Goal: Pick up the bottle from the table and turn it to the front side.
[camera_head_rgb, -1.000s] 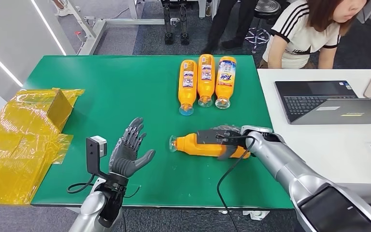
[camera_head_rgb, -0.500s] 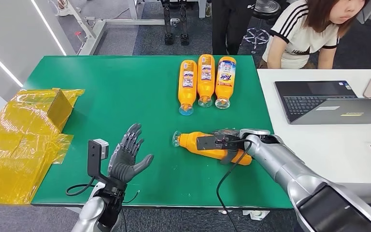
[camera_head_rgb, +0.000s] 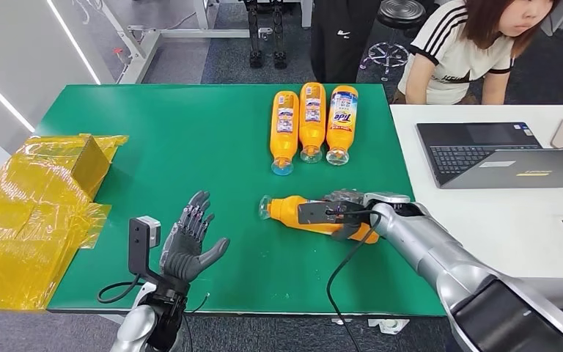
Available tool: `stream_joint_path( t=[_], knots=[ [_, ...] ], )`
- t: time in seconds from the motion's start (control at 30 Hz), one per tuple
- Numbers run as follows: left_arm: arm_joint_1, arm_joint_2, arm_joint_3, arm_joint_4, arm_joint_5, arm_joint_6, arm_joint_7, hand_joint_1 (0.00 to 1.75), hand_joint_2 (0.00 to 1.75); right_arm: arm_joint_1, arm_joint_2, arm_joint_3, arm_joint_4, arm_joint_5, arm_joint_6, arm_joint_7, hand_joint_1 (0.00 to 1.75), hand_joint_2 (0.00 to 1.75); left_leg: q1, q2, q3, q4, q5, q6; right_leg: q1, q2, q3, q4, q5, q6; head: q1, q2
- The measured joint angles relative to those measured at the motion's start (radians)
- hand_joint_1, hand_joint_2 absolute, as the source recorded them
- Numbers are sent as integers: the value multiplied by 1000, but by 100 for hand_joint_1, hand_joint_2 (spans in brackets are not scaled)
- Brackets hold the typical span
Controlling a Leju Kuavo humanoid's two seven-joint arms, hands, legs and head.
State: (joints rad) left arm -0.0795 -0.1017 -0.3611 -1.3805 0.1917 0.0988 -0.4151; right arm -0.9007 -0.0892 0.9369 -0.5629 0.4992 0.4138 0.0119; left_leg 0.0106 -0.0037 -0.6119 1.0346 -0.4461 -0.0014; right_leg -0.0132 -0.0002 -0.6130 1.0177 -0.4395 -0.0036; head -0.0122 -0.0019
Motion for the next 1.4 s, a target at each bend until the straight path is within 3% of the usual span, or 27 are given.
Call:
stream_joint_path(
  t=[0.13, 0.33, 0.63, 0.8, 1.03, 1.4],
  knots=[
    [21, 2, 14, -23, -6, 2, -3, 0, 175, 9, -20, -1, -56, -26, -42, -10, 175, 175, 0, 0, 0, 0, 0, 0, 0, 0, 0, 0, 0, 0, 0, 0],
    [56, 9, 26, -55, -19, 8, -27, 0, 175, 97, -66, -66, -209, -119, -183, -93, 175, 175, 0, -1, -1, 0, 0, 0, 0, -1, -1, -1, 0, 0, 0, 0],
    [65, 19, 36, -69, -26, 18, -43, 0, 175, 335, -123, -249, -439, -188, -340, -220, 175, 175, 0, -1, -1, 0, -1, 0, 0, -2, -1, -1, -1, 1, 0, 0],
    [63, 25, 43, -69, -28, 20, -60, 0, 175, 552, -132, -390, -598, -217, -430, -316, 175, 175, 0, -6, -3, 0, -2, 0, 0, -6, 0, -1, -3, 2, 0, 0],
    [18, 23, 42, -60, 17, -68, -59, 0, 175, 657, -71, -513, -688, -203, -484, -398, 175, 175, 0, -5, -3, -1, -1, 0, 0, -4, -1, -1, -3, 0, 0, 0],
    [-229, -7, 33, 11, 54, -143, 9, 0, 175, 565, 77, -523, -720, -185, -501, -441, 175, 175, 0, -3, -2, 0, 2, -1, 0, -3, -2, 0, 0, -2, 0, 0]
  ],
)
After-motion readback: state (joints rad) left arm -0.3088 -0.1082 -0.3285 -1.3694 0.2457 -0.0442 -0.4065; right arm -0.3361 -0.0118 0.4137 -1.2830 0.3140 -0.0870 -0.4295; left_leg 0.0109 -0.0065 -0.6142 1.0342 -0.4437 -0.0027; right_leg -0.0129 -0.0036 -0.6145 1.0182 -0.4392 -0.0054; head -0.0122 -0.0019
